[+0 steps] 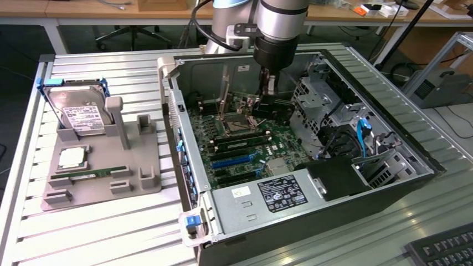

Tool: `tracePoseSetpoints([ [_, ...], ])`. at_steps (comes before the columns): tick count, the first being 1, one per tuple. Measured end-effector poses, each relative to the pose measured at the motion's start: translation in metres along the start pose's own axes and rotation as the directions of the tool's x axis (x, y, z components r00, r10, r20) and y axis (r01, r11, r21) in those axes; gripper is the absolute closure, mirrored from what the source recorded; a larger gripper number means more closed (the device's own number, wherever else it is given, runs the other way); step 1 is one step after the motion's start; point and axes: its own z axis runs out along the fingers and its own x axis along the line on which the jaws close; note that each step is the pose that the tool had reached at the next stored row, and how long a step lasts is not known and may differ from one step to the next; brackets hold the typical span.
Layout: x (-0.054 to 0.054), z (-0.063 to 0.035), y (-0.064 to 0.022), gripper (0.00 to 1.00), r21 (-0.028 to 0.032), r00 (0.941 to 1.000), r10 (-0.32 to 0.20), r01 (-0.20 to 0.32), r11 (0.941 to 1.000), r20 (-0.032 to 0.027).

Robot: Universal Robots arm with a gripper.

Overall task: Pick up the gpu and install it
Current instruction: 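Insert the gpu into the slot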

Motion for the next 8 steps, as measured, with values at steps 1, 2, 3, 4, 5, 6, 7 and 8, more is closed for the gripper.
tracePoseSetpoints([
  [1,0.0000,0.0000,0.0000,0.73,-0.0001,1.0000,-0.004,0.004,1.0000,0.0003],
  [2,0.0000,0.0000,0.0000,0.73,-0.0003,1.0000,-0.008,0.008,1.0000,0.0006],
  [3,0.0000,0.0000,0.0000,0.73,-0.0003,0.9999,-0.011,0.011,0.9999,0.0009],
  [4,0.0000,0.0000,0.0000,0.73,-0.0005,0.9999,-0.015,0.015,0.9999,0.0013],
  [5,0.0000,0.0000,0.0000,0.73,-0.0006,0.9998,-0.019,0.019,0.9998,0.0016],
  [6,0.0001,0.0000,0.0000,0.73,-0.0007,0.9997,-0.023,0.023,0.9997,0.0019],
  [7,0.0001,0.0000,-0.0001,0.73,-0.0009,0.9996,-0.029,0.029,0.9996,0.0024],
  [8,0.0002,0.0000,-0.0001,0.73,-0.0010,0.9995,-0.033,0.033,0.9995,0.0027],
])
